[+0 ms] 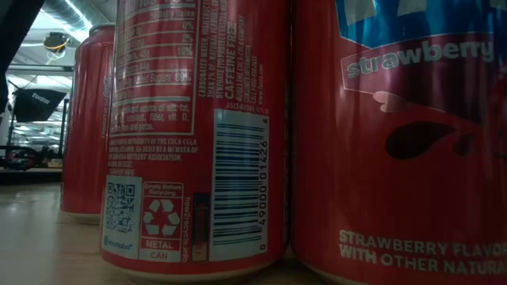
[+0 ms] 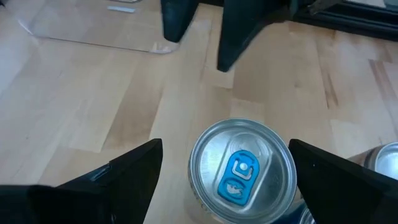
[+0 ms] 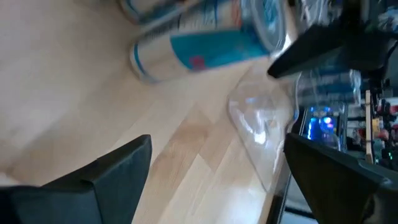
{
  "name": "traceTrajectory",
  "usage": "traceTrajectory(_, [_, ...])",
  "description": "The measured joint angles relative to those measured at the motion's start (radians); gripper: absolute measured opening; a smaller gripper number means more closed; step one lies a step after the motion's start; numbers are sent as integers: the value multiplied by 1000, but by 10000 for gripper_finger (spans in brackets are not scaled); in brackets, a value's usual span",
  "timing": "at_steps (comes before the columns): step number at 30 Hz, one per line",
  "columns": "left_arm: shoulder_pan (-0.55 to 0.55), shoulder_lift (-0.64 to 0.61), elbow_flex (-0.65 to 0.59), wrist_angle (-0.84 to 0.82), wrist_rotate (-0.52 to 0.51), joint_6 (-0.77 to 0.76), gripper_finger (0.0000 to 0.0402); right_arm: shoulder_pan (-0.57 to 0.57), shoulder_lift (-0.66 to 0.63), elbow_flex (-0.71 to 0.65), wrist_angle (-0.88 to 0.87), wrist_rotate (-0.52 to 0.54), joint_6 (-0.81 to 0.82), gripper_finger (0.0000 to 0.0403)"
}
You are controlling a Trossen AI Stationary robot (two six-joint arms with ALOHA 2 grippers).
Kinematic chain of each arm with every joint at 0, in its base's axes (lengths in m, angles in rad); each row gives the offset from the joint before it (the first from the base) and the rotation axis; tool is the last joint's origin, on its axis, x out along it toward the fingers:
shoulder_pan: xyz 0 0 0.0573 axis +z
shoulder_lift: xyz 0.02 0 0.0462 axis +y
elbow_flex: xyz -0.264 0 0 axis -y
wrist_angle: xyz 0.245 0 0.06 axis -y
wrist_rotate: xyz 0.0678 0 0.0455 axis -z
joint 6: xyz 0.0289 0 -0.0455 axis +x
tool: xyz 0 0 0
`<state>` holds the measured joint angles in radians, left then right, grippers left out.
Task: Sort soda cans
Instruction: Put the blue soda can into the left transparent bin
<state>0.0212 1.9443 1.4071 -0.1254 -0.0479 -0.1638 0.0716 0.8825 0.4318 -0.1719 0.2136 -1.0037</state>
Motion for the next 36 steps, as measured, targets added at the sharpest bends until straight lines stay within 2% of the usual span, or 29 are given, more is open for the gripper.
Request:
traceTrajectory(5, [0, 1, -1, 7, 0, 7, 334, 0, 0, -69, 153, -52, -25, 366])
traceTrajectory(13, [-3, -1, -1, 4, 0, 19, 334, 0, 0, -202, 480, -37, -24, 366])
traceTrajectory(18, [3, -1, -1, -7, 34, 9, 320, 0, 0, -206, 493, -68, -23, 366])
traceTrajectory(29, [6, -2, -1, -4, 48, 37, 241, 0, 0, -206, 507, -68, -29, 366])
traceTrajectory(36, [6, -2, -2, 8, 42, 67, 233, 0, 0, -206, 507, -68, -43, 366])
